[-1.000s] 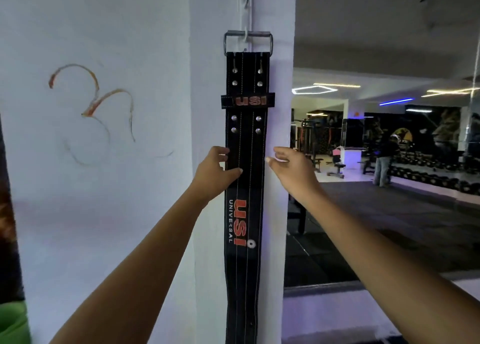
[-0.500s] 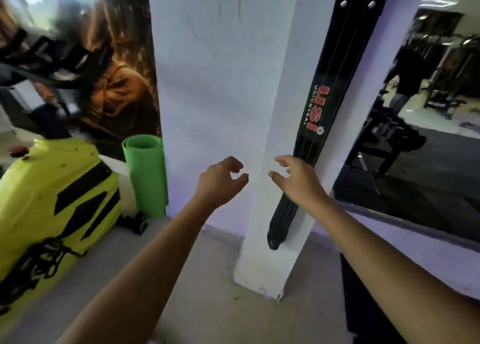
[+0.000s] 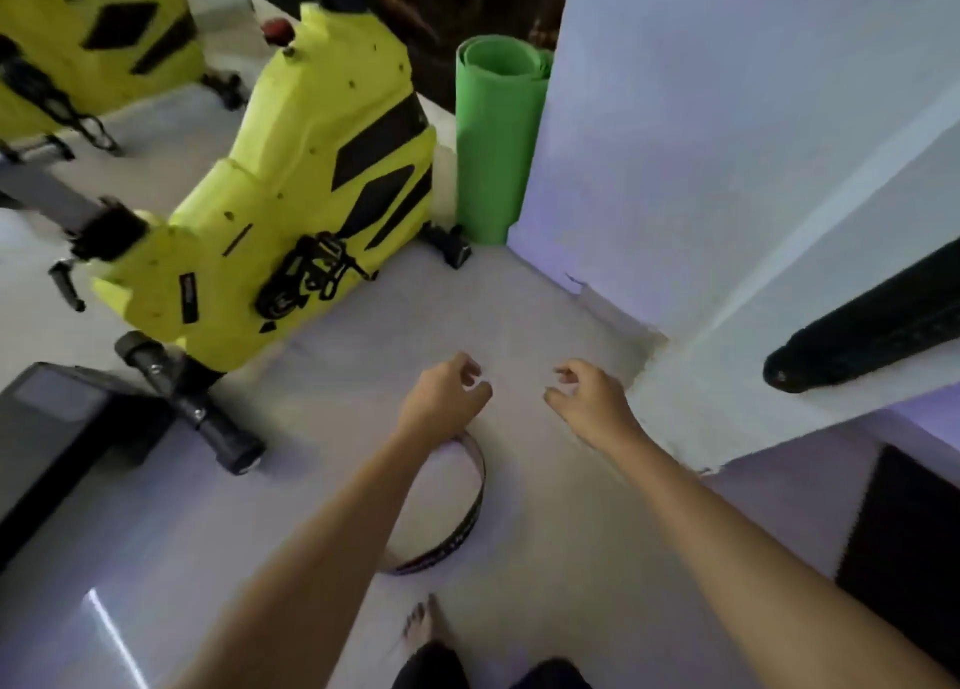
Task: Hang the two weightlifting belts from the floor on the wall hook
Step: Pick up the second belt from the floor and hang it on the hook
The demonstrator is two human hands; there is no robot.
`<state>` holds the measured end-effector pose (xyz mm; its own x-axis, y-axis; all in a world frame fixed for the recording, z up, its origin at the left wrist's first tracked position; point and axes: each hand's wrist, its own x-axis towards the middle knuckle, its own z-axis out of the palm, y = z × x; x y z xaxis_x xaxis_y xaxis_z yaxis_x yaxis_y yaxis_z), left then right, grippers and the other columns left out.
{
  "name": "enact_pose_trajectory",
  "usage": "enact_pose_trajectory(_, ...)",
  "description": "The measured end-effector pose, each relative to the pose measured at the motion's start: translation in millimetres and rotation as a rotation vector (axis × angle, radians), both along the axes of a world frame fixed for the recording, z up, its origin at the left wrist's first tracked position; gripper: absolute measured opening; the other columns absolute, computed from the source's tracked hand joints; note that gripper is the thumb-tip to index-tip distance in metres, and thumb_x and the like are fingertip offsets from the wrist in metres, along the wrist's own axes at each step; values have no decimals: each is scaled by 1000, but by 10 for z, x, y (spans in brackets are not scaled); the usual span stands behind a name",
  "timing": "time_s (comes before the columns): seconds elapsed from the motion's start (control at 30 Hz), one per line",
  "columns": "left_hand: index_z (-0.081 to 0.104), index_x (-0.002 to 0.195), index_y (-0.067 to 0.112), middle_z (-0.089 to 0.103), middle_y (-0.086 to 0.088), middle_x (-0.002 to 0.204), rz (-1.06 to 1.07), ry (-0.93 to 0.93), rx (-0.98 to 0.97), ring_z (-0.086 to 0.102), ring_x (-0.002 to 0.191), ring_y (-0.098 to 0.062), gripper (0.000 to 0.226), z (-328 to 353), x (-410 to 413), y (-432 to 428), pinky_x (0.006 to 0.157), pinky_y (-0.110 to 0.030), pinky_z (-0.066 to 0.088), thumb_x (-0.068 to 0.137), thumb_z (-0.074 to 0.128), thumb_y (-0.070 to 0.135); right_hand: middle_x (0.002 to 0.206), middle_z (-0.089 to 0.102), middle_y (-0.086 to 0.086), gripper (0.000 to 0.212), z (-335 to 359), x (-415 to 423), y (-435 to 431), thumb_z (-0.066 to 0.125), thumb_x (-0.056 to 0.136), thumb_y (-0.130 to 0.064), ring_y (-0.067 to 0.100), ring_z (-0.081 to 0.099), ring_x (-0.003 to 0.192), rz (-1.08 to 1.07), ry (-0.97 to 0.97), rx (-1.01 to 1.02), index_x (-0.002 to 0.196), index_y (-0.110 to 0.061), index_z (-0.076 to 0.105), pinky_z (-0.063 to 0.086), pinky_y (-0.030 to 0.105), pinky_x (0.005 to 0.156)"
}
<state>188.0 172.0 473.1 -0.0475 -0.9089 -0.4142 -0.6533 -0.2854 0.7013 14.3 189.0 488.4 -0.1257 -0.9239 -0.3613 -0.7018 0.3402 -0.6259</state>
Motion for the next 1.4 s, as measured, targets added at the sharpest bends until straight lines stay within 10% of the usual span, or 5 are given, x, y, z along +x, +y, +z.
enact_pose_trajectory(0.37,57,77,7,51,-11,64,284,61,412,37,55,-16,14,-2920,324,-515,51,-26,27,85,52,17,117,66,17,36,-2894,415,-1082,64,83,-20,29,60,109,-189,-147,295,114,-3,61,37,22,82)
enact_pose_trajectory(0.53,28,50,18,28,-2,53,449,101,446,27,53,-20,43,-4598,-60,-910,60,-31,26,86,52,20,113,67,19,35,-4537,252,-1503,64,83,-19,31,61,106,-181,-151,308,114,-4,61,43,29,86)
enact_pose_trajectory(0.87,60,87,5,61,-11,97,529,219,539,59,98,-32,7,-6601,-681,-1391,88,-44,53,82,61,10,115,67,15,32,-6297,-115,-1862,54,90,-26,30,58,109,-216,-203,274,111,-4,64,41,27,86)
enact_pose_trajectory(1.17,54,117,-1,63,-22,104,449,367,387,62,95,-39,30,-4930,-689,-1400,80,-46,50,88,46,1,127,59,14,45,-4736,-333,-1629,49,91,-38,30,54,118,-260,-263,364,119,-4,59,40,32,95)
enact_pose_trajectory(1.4,54,113,17,64,-2,88,258,719,346,62,72,-14,30,-2346,-805,-1326,52,-20,51,94,41,-1,93,58,14,24,-2478,-281,-1308,49,93,-20,26,55,77,-472,-514,205,106,-3,60,41,27,59)
